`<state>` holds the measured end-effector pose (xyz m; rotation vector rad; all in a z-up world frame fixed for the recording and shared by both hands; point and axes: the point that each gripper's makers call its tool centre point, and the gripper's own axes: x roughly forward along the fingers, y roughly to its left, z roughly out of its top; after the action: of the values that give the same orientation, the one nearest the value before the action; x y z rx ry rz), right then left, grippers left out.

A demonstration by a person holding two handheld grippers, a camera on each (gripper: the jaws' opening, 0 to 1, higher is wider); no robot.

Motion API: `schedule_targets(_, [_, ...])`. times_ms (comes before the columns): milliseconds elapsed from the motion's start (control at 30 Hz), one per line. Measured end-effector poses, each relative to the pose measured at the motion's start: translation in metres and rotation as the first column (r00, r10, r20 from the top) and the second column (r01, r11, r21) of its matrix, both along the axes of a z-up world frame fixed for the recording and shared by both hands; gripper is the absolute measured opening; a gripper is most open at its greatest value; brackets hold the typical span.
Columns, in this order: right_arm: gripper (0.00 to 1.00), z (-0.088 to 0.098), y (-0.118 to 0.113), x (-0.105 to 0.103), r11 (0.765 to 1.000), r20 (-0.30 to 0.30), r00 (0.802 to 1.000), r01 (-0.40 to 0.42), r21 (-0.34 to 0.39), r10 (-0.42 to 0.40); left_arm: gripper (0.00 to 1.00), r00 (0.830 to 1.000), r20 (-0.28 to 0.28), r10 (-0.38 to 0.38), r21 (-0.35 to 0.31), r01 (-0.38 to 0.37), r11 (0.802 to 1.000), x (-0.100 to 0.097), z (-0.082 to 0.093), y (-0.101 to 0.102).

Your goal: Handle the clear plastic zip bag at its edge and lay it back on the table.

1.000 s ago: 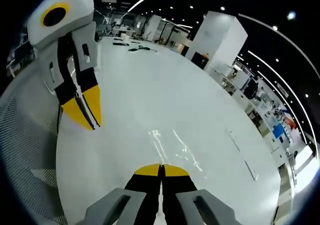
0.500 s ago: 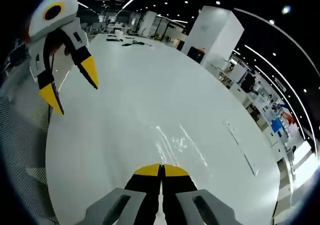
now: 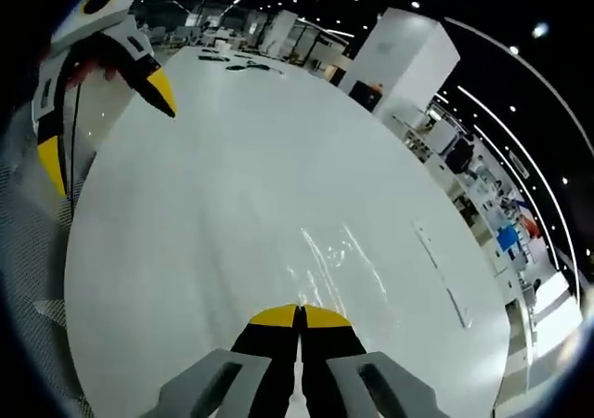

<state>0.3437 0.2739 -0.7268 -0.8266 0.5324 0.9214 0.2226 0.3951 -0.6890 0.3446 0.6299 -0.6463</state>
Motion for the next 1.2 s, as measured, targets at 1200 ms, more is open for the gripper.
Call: schedule_targets(1200, [0.00, -0.027, -0.018, 0.017, 0.989, -0.027, 0.999, 0.034, -0.147, -0.039, 0.72, 0.999, 0.021, 0.040, -0.027, -0.040, 0.999, -0.007, 0.006, 0.021])
